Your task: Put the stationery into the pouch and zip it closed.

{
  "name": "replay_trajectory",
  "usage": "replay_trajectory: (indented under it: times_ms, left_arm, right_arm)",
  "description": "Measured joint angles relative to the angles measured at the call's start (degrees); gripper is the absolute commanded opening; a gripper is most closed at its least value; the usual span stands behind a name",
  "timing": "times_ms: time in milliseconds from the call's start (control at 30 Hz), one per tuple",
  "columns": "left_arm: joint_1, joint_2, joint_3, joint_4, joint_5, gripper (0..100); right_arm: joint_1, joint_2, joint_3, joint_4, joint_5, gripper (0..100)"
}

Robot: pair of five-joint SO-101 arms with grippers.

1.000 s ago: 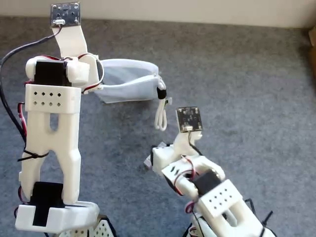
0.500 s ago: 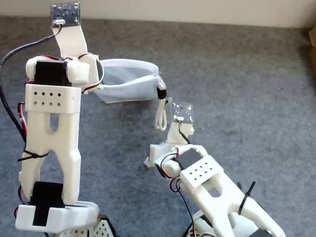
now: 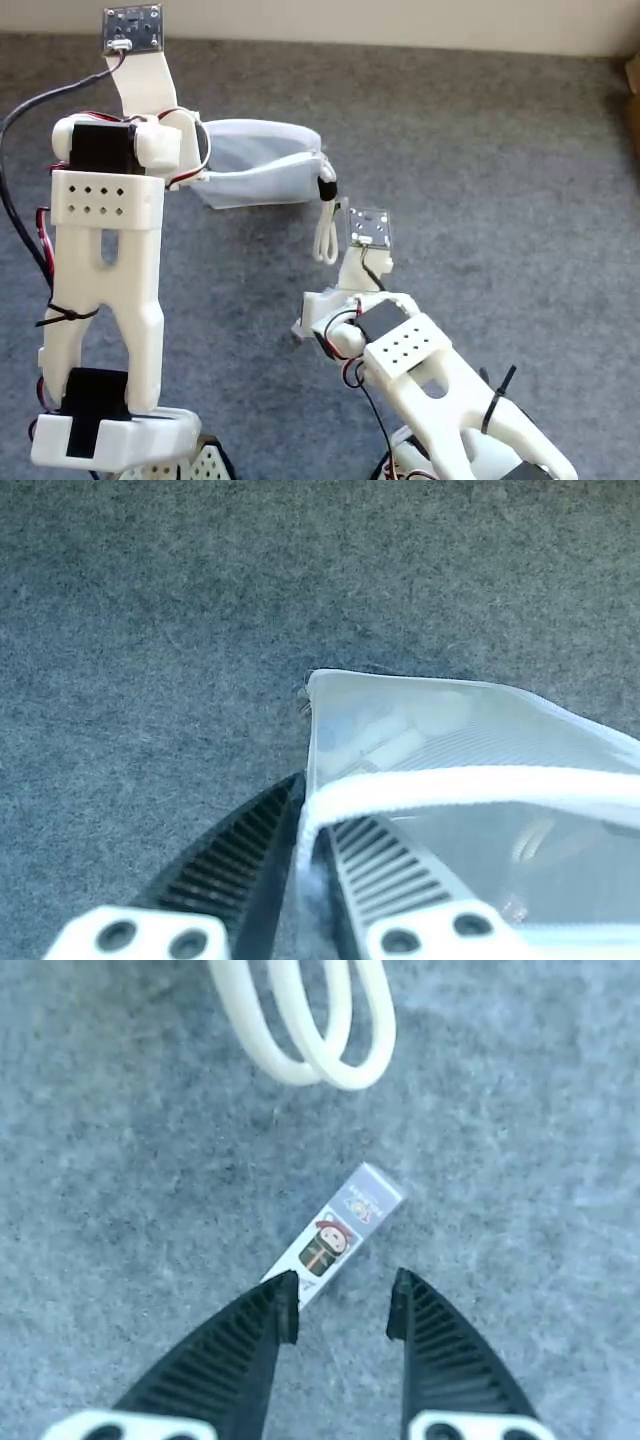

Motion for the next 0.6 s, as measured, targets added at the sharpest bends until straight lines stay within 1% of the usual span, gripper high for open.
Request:
replay_trajectory:
  times_ms: [400, 600]
  left_arm:
    - [0.0, 0.0, 0.0, 0.0, 0.0, 1]
    - [0.0, 0.0, 0.0, 0.0, 0.0, 1]
  right_arm:
    - [0.0, 0.2, -0.8, 0.0, 0.0, 14.6]
    - [1.1, 8.4, -6.9, 0.0, 0.0, 14.6]
